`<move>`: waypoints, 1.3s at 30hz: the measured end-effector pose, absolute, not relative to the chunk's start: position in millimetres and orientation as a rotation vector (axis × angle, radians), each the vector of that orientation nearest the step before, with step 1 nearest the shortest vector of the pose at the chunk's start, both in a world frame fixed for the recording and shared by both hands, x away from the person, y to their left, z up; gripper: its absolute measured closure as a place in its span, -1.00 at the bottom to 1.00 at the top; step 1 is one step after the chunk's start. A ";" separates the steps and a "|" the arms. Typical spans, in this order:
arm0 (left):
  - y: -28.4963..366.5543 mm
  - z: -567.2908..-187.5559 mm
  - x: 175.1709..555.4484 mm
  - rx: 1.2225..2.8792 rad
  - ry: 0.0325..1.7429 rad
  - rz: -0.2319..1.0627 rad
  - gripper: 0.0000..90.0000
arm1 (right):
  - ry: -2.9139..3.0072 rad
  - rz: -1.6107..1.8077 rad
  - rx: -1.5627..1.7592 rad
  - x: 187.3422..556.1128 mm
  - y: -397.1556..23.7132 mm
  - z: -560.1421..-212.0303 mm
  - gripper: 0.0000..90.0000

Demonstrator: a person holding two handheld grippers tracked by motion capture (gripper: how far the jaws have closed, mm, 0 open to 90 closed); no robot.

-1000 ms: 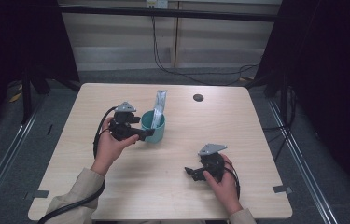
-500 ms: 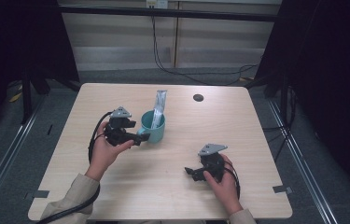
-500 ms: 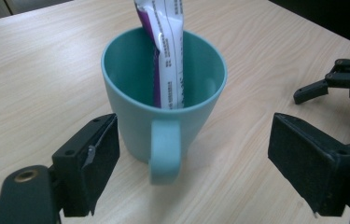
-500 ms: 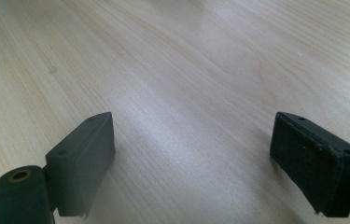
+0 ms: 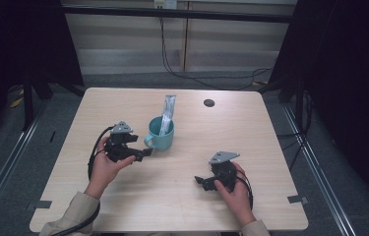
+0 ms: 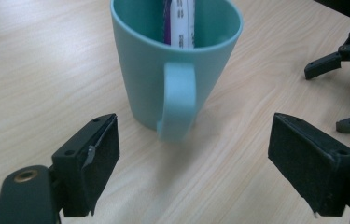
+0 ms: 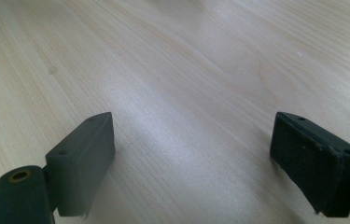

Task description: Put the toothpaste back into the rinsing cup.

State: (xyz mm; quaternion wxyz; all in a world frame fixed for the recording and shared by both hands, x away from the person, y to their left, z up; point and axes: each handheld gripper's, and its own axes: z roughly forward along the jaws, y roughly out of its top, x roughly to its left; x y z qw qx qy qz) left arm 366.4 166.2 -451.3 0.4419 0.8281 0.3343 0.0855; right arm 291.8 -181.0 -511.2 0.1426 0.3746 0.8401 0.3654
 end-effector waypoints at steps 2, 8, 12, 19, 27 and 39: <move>167.7 -456.6 364.9 2.059 0.841 0.209 -0.63 | 2.424 1.054 1.080 291.8 -181.1 -511.2 -0.70; 173.3 -473.3 361.2 2.067 0.867 0.194 -0.63 | 2.424 1.054 1.081 291.8 -181.0 -511.2 -0.70; 175.3 -482.0 358.3 2.075 0.873 0.192 -0.63 | 2.424 1.054 1.080 291.8 -181.1 -511.2 -0.70; 177.7 -490.1 354.4 2.101 0.874 0.196 -0.63 | 2.424 1.054 1.082 291.8 -181.0 -511.2 -0.70; 183.5 -503.5 348.2 2.149 0.878 0.223 -0.63 | 2.424 1.052 1.082 291.8 -181.0 -511.1 -0.70; 185.2 -509.1 341.8 2.173 0.836 0.280 -0.64 | 2.424 1.055 1.082 291.8 -181.0 -511.2 -0.70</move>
